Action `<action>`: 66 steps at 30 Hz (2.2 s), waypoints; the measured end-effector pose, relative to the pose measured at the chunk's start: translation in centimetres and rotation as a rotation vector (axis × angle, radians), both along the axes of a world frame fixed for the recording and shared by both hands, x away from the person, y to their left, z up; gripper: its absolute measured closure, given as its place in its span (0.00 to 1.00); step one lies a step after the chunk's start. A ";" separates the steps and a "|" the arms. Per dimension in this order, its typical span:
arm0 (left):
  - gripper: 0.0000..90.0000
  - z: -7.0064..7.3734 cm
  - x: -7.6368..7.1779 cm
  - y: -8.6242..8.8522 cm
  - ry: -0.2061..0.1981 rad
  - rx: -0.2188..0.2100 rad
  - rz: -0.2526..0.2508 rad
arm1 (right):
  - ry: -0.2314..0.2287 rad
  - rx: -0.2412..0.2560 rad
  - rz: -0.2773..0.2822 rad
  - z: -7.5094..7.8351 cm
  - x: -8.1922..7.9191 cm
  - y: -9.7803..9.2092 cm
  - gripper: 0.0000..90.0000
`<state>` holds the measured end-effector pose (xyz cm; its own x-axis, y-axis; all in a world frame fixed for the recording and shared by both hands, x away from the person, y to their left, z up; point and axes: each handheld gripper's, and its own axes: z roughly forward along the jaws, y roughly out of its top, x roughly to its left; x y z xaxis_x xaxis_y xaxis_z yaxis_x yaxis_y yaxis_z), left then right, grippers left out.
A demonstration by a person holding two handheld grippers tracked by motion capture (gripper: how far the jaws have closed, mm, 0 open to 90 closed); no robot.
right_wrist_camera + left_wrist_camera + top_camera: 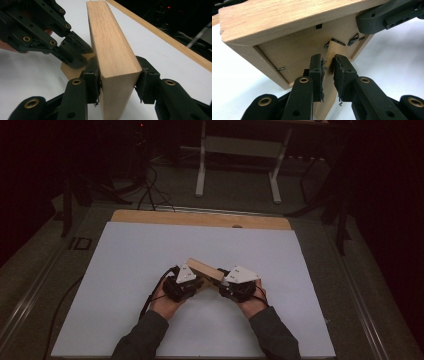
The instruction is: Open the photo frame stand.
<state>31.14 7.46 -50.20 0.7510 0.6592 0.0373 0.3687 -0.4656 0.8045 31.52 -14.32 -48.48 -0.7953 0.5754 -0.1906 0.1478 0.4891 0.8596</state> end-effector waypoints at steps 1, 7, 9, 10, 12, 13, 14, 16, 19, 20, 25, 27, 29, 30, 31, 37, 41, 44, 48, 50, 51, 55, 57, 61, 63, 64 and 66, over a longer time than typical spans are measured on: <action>0.85 0.0 0.1 -0.1 -0.002 -0.001 0.000 | -0.005 -0.003 -0.010 0.0 -0.1 0.0 0.65; 0.85 -0.1 -0.1 0.1 0.000 0.004 -0.009 | -0.003 0.002 -0.031 -0.2 -0.8 0.0 0.66; 0.85 -0.1 -0.3 0.2 0.004 -0.002 -0.010 | -0.006 -0.011 -0.032 -0.1 -1.1 0.2 0.65; 0.85 -0.1 -0.3 0.3 0.006 -0.005 -0.011 | -0.005 -0.012 -0.031 -0.1 -1.1 0.3 0.65; 0.85 -0.2 -0.5 0.4 0.010 -0.006 -0.014 | 0.006 -0.010 -0.017 -0.1 -1.3 0.3 0.63; 0.85 -0.2 -0.6 0.5 0.014 -0.007 -0.011 | 0.013 -0.009 -0.015 -0.1 -1.3 0.4 0.63; 0.85 -0.3 -0.7 0.5 0.016 -0.010 -0.010 | 0.018 -0.014 -0.013 -0.1 -1.5 0.5 0.62; 0.85 -0.4 -0.8 0.7 0.028 -0.021 -0.008 | 0.022 -0.018 -0.012 -0.1 -1.6 0.6 0.62; 0.85 -0.5 -1.0 0.9 0.049 -0.040 -0.004 | 0.029 -0.020 0.002 -0.3 -1.9 0.8 0.60; 0.84 -0.5 -1.0 1.0 0.058 -0.052 -0.001 | 0.026 -0.020 -0.001 -0.4 -2.0 0.9 0.60; 0.84 -0.5 -1.0 1.1 0.068 -0.059 0.000 | 0.038 -0.006 -0.001 -0.4 -1.9 0.7 0.59; 0.84 -0.5 -1.0 1.0 0.066 -0.056 0.000 | 0.049 -0.006 0.001 -0.4 -1.9 0.7 0.59; 0.83 -0.5 -0.9 1.0 0.073 -0.061 0.003 | 0.049 -0.009 0.000 -0.4 -1.8 0.7 0.59; 0.83 -0.5 -0.9 1.1 0.076 -0.063 0.002 | 0.035 -0.023 -0.002 -0.5 -1.8 0.8 0.60; 0.83 -0.5 -0.9 1.1 0.081 -0.071 0.005 | 0.019 -0.038 -0.004 -0.5 -1.9 0.9 0.61; 0.79 -0.9 -0.6 1.4 0.128 -0.040 0.011 | -0.027 -0.053 -0.038 -0.7 -2.2 1.1 0.64; 0.80 -0.8 -0.8 1.5 0.125 -0.050 0.017 | -0.038 -0.062 -0.045 -0.8 -2.1 1.1 0.64; 0.80 -0.6 -1.0 1.6 0.119 -0.043 0.011 | -0.034 -0.062 -0.052 -0.7 -2.0 1.2 0.64; 0.81 -0.7 -1.1 1.6 0.112 -0.022 0.004 | -0.040 -0.074 -0.041 -0.8 -2.4 1.4 0.64; 0.81 -0.7 -1.2 1.6 0.109 -0.022 0.006 | -0.041 -0.078 -0.041 -0.8 -2.5 1.4 0.63; 0.81 -0.8 -1.2 1.6 0.108 -0.023 0.006 | -0.037 -0.075 -0.041 -0.8 -2.4 1.4 0.63; 0.79 -0.8 -1.2 1.5 0.100 -0.022 0.002 | -0.021 -0.065 -0.032 -0.8 -2.3 1.3 0.62; 0.72 -0.8 -1.1 1.6 0.093 -0.024 0.012 | 0.003 -0.044 -0.021 -0.8 -2.1 1.1 0.56; 0.65 -0.7 -1.2 1.9 0.081 -0.039 0.018 | 0.026 -0.037 -0.004 -0.9 -2.0 1.0 0.45; 0.63 -0.6 -1.3 2.0 0.078 -0.045 0.021 | 0.041 -0.014 -0.001 -0.9 -1.9 0.8 0.40; 0.62 -0.6 -1.4 2.1 0.077 -0.049 0.022 | 0.049 -0.002 0.002 -0.9 -1.9 0.7 0.38; 0.61 -0.6 -1.5 2.3 0.072 -0.055 0.021 | 0.059 0.009 0.000 -0.9 -1.8 0.5 0.36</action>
<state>29.63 9.73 -50.76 0.7363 0.6745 -0.0531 0.4359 -0.4129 0.7997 29.68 -13.82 -49.39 -0.8052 0.5767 -0.1380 0.1984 0.4813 0.8538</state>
